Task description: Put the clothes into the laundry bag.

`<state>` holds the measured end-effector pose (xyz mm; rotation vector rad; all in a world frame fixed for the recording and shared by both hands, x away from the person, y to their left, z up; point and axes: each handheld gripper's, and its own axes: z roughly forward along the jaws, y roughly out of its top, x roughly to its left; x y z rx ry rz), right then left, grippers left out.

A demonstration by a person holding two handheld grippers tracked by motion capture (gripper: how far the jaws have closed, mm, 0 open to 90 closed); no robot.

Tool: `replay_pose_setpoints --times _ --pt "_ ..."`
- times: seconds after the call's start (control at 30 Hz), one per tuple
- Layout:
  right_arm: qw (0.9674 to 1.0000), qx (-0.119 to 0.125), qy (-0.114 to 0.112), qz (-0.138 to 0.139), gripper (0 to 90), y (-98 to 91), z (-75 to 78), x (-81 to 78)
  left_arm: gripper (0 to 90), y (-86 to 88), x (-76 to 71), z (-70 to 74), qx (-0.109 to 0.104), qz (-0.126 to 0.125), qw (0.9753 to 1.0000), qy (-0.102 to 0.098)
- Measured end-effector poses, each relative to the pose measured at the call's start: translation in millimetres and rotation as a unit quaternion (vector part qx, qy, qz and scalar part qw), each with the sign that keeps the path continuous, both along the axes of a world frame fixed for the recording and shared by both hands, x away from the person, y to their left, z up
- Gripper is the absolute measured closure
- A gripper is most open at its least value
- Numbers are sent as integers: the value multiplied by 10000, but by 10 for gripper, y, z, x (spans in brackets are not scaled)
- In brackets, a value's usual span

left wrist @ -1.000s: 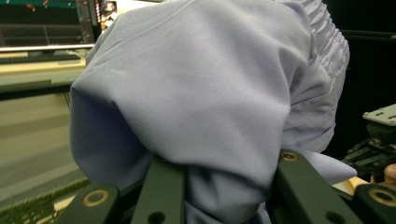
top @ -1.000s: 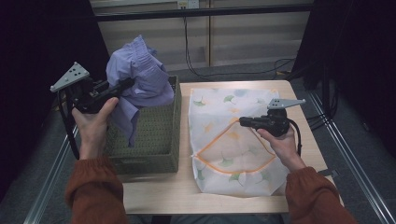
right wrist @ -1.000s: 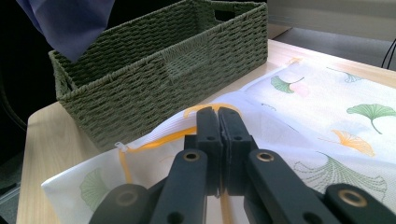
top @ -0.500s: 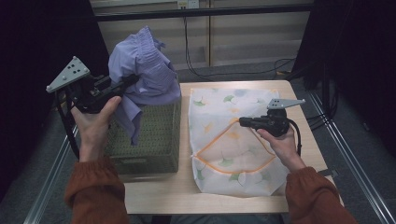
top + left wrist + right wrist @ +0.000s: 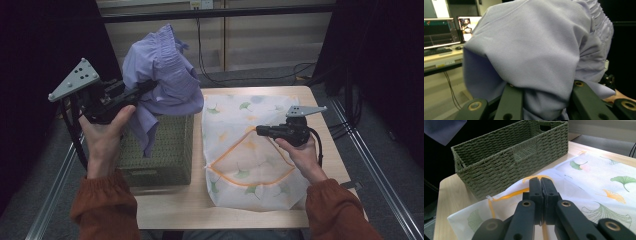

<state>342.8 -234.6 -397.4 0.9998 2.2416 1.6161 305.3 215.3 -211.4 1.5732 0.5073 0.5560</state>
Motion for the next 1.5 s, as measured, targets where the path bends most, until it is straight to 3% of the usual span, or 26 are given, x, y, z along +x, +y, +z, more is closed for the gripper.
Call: replay_pose_setpoints --times 0.17,0.27,0.47,0.53,0.83,1.0,1.23,1.3,1.33,1.47,1.5 --pt "10000 -3 -4 -1 884 7 -2 1 745 -136 -112 13 172 -237 9995 -128" --pt "10000 0 -4 -6 884 6 4 -3 746 -218 -146 9 155 -337 9992 -150" --pt "10000 4 -8 7 884 2 6 -3 745 -347 -152 -52 176 -499 9986 -48" --pt "10000 4 -2 -3 884 3 -1 2 745 -445 -153 -90 151 -664 9977 51" --pt "10000 14 -13 8 885 1 5 0 745 -688 -164 -184 231 -954 9951 111" --pt "10000 -16 -33 17 885 7 2 1 744 -815 -156 -243 204 -966 9950 160" --pt "10000 6 -24 20 885 5 6 -2 743 -948 -167 -285 225 -1156 9928 198" --pt "10000 -6 -30 11 885 8 6 -3 743 -980 -178 -302 196 -1122 9934 158" --pt "10000 -3 -28 17 885 10 3 -2 743 -1004 -186 -320 106 -1135 9933 192" --pt "10000 -19 -16 32 885 16 -8 6 743 -1055 -172 -375 171 -1180 9926 241" --pt "10000 -23 -15 29 885 16 -8 6 743 -1094 -160 -418 103 -1257 9914 343"
